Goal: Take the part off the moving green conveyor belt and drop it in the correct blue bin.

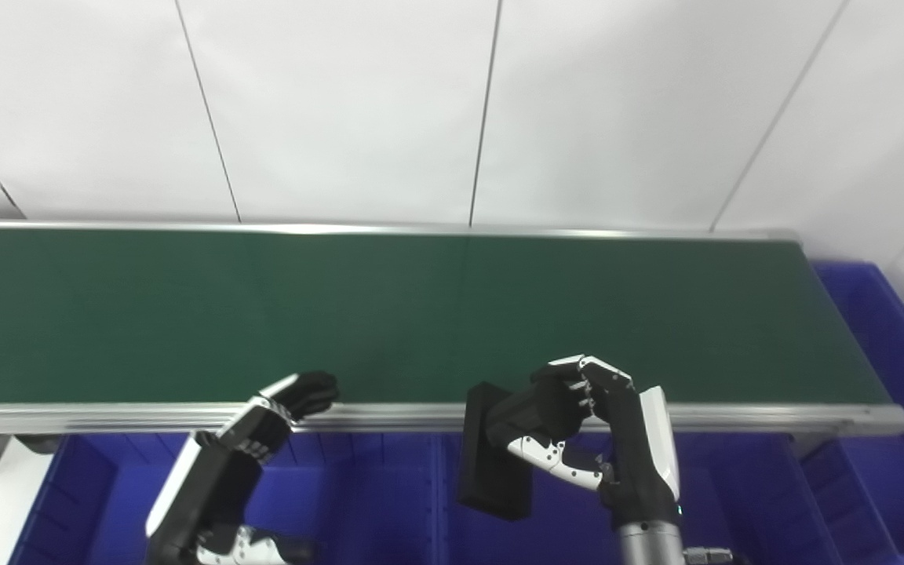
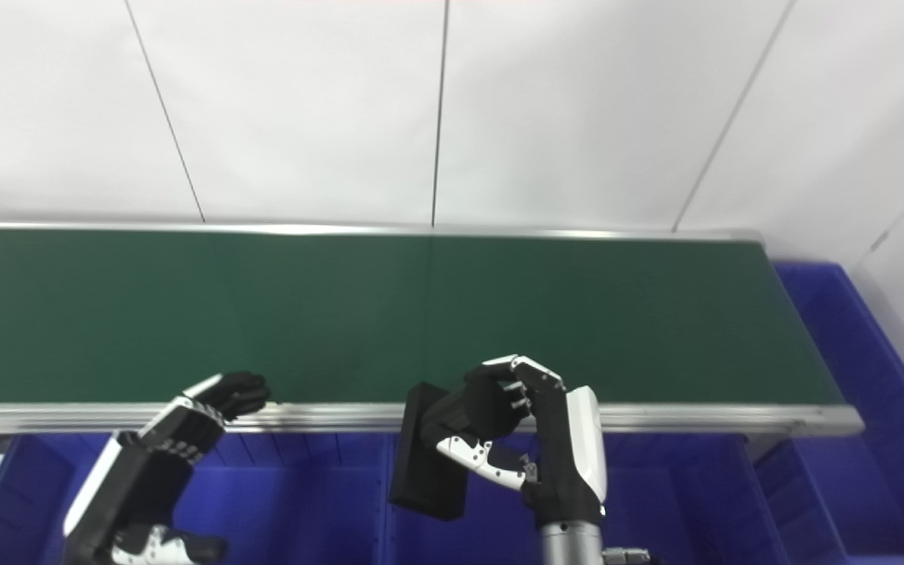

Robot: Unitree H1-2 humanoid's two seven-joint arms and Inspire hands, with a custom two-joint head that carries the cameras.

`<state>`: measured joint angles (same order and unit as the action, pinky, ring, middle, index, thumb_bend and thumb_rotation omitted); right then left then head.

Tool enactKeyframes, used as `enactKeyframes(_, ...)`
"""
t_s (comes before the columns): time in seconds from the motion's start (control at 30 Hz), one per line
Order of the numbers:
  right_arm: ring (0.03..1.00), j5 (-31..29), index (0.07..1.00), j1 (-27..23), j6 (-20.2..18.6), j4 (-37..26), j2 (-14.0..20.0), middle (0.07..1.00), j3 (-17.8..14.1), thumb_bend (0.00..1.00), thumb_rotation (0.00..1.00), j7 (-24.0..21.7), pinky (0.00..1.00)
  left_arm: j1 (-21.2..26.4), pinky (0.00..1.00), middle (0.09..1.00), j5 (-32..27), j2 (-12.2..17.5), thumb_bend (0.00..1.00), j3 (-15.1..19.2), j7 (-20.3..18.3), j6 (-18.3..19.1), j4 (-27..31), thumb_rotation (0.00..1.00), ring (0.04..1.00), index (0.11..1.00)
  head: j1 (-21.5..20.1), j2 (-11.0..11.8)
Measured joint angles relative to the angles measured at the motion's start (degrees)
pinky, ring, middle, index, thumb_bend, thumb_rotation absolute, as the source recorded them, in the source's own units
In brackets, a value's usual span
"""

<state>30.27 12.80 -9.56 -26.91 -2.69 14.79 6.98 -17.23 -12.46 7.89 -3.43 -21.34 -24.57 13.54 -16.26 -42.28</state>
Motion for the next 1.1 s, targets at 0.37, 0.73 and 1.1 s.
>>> enactKeyframes(0.37, 0.48, 2.3, 0.44, 0.8, 0.1, 3.1, 1.1, 0.548, -2.3, 0.49, 0.0, 0.5, 0.38, -0.2, 0.79, 0.821, -3.2, 1.6, 0.91, -0.2, 0.3, 1.2, 2.0, 0.31, 0.793, 0.797, 0.3, -1.8)
enactKeyframes(0.73, 0.455, 6.7, 0.457, -0.1, -0.3, 6.9, 1.0, 0.554, -4.7, 0.49, 0.0, 2.9, 0.38, -0.2, 0.78, 0.814, -3.7, 2.1, 0.92, 0.0, 0.8, 2.8, 3.5, 0.31, 0.787, 0.789, -0.4, -2.5)
enactKeyframes(1.1, 0.777, 9.9, 0.496, 0.2, -0.9, 5.3, 1.7, 0.794, -4.5, 0.52, 0.13, 0.6, 0.72, -0.1, 0.78, 0.816, -4.7, 2.9, 0.92, 0.0, 0.8, 3.1, 3.4, 0.29, 0.79, 0.79, -0.9, -3.0)
